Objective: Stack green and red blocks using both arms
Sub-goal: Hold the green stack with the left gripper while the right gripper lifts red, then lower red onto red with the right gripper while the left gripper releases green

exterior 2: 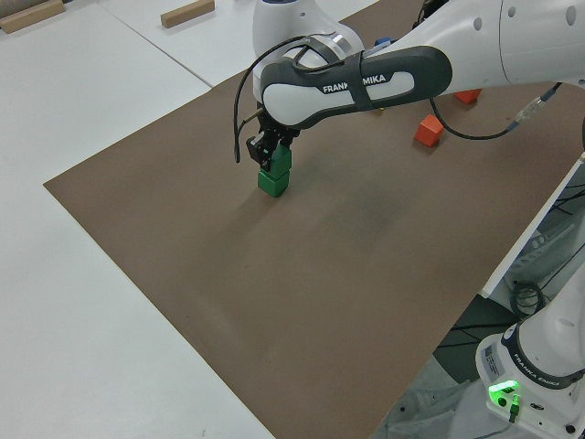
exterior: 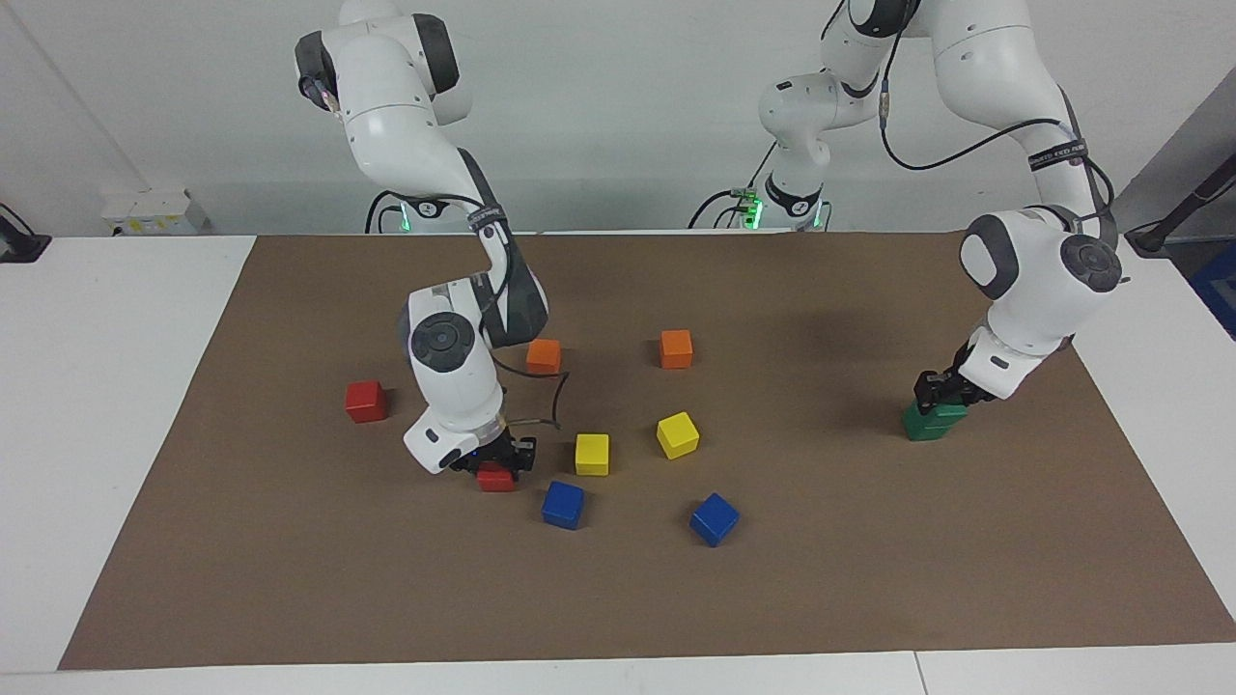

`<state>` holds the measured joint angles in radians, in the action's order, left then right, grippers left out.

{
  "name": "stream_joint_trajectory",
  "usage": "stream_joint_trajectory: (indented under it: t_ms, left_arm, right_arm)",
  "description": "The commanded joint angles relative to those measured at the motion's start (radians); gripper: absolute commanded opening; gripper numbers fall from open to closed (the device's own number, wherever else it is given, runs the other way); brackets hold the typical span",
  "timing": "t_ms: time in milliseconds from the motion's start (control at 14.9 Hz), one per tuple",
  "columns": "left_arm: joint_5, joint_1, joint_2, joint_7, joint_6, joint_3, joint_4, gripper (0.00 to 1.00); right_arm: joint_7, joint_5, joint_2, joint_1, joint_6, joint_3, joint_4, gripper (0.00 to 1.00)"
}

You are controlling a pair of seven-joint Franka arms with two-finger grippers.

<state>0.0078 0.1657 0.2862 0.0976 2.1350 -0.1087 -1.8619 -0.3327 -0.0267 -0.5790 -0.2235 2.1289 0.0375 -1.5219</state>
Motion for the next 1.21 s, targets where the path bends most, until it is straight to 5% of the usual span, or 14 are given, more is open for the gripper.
stream_joint_trajectory:
  t_ms: [0, 335, 603, 670, 737, 804, 1139]
  left_arm:
    - [-0.014, -0.003, -0.041, 0.02, 0.023, 0.009, -0.043, 0.0]
    - [-0.014, 0.003, -0.039, 0.03, 0.028, 0.009, -0.043, 0.0]
    - [-0.014, 0.003, -0.033, 0.031, 0.031, 0.009, -0.043, 0.0]
    - [-0.014, 0.002, -0.032, 0.03, 0.039, 0.009, -0.046, 0.24]
    - [-0.014, -0.003, -0.033, 0.024, 0.042, 0.009, -0.057, 0.77]
    - [-0.014, -0.003, -0.035, 0.028, 0.046, 0.011, -0.06, 1.0]
    - [-0.014, 0.003, -0.035, 0.028, 0.042, 0.011, -0.054, 1.0]
  right_arm:
    - [-0.003, -0.048, 0.06, 0.041, -0.09, 0.008, 0.023, 0.0]
    - [0.145, -0.05, 0.258, 0.148, -0.178, 0.008, -0.075, 0.0]
    - [0.301, -0.036, 0.422, 0.24, -0.135, 0.012, -0.274, 0.0]
    - [0.364, -0.032, 0.453, 0.263, -0.115, 0.012, -0.321, 0.0]
    - [0.394, -0.032, 0.484, 0.274, -0.091, 0.012, -0.371, 0.0]
    - [0.403, -0.029, 0.523, 0.277, -0.045, 0.012, -0.436, 0.0]
    - [0.425, -0.021, 0.608, 0.289, 0.097, 0.012, -0.63, 0.0]
